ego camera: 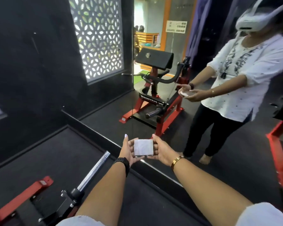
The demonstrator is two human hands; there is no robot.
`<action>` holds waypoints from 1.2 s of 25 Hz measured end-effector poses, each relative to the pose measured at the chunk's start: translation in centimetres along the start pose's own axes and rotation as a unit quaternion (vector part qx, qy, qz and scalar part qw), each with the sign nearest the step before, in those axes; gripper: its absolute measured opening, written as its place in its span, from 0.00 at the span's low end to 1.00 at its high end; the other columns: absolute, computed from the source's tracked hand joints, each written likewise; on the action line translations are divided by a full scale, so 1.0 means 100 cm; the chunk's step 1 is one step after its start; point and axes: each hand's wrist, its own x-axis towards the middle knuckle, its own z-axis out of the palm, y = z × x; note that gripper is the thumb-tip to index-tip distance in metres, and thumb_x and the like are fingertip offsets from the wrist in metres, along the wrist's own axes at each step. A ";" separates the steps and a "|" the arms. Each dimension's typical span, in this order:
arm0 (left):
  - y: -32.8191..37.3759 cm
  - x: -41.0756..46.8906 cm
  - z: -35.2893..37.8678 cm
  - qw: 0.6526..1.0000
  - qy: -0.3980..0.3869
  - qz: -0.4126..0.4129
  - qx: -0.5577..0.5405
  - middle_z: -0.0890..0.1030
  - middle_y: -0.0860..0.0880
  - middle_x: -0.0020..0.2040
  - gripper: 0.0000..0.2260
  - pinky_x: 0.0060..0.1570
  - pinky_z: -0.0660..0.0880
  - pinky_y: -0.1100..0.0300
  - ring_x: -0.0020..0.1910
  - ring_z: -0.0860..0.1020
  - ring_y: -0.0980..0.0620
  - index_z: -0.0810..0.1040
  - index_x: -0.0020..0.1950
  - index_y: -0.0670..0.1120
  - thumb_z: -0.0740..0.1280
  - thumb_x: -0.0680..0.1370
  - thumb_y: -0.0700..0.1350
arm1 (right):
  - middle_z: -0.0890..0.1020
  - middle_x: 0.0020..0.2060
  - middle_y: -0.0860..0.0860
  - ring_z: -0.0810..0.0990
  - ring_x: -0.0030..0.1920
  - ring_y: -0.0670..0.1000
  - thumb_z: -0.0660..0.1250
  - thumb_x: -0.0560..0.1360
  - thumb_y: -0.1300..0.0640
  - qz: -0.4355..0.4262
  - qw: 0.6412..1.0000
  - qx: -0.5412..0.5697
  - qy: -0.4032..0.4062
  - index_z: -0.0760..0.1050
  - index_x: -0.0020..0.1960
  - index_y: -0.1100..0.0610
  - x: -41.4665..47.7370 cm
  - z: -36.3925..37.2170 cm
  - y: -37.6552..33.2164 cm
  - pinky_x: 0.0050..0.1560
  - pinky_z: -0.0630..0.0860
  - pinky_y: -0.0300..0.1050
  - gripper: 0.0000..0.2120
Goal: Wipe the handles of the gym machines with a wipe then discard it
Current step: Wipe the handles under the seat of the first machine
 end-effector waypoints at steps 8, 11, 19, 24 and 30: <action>0.116 0.136 -0.087 0.994 0.091 0.024 -0.062 0.81 0.44 0.57 0.31 0.49 0.78 0.46 0.54 0.80 0.43 0.76 0.60 0.47 0.50 0.77 0.69 | 0.81 0.46 0.58 0.80 0.43 0.56 0.56 0.79 0.40 0.032 0.993 -0.074 -0.088 0.72 0.59 0.59 0.189 0.103 -0.072 0.51 0.78 0.53 0.23; 0.170 0.168 -0.125 0.988 0.122 0.056 -0.080 0.81 0.44 0.58 0.32 0.49 0.78 0.46 0.55 0.80 0.43 0.76 0.62 0.46 0.50 0.77 0.69 | 0.82 0.45 0.57 0.80 0.42 0.55 0.56 0.79 0.40 0.012 0.988 -0.097 -0.124 0.73 0.57 0.58 0.242 0.157 -0.105 0.47 0.79 0.50 0.22; 0.247 0.178 -0.248 0.943 0.256 0.119 -0.175 0.82 0.43 0.56 0.32 0.48 0.79 0.46 0.53 0.81 0.42 0.76 0.61 0.45 0.50 0.77 0.69 | 0.84 0.41 0.52 0.82 0.43 0.53 0.56 0.78 0.39 0.045 0.942 -0.199 -0.266 0.76 0.51 0.54 0.342 0.326 -0.131 0.47 0.79 0.50 0.20; 0.273 0.157 -0.324 0.874 0.372 0.175 -0.259 0.81 0.43 0.56 0.33 0.46 0.79 0.47 0.53 0.80 0.42 0.77 0.59 0.45 0.49 0.76 0.70 | 0.85 0.44 0.53 0.82 0.50 0.56 0.55 0.77 0.37 0.079 0.857 -0.292 -0.417 0.76 0.52 0.53 0.378 0.446 -0.127 0.51 0.79 0.54 0.22; 0.258 0.116 -0.363 0.759 0.487 0.238 -0.359 0.81 0.44 0.57 0.33 0.45 0.79 0.47 0.52 0.81 0.43 0.76 0.59 0.46 0.50 0.75 0.72 | 0.82 0.48 0.56 0.81 0.45 0.56 0.55 0.77 0.36 0.100 0.728 -0.376 -0.564 0.73 0.54 0.55 0.365 0.545 -0.110 0.43 0.79 0.51 0.23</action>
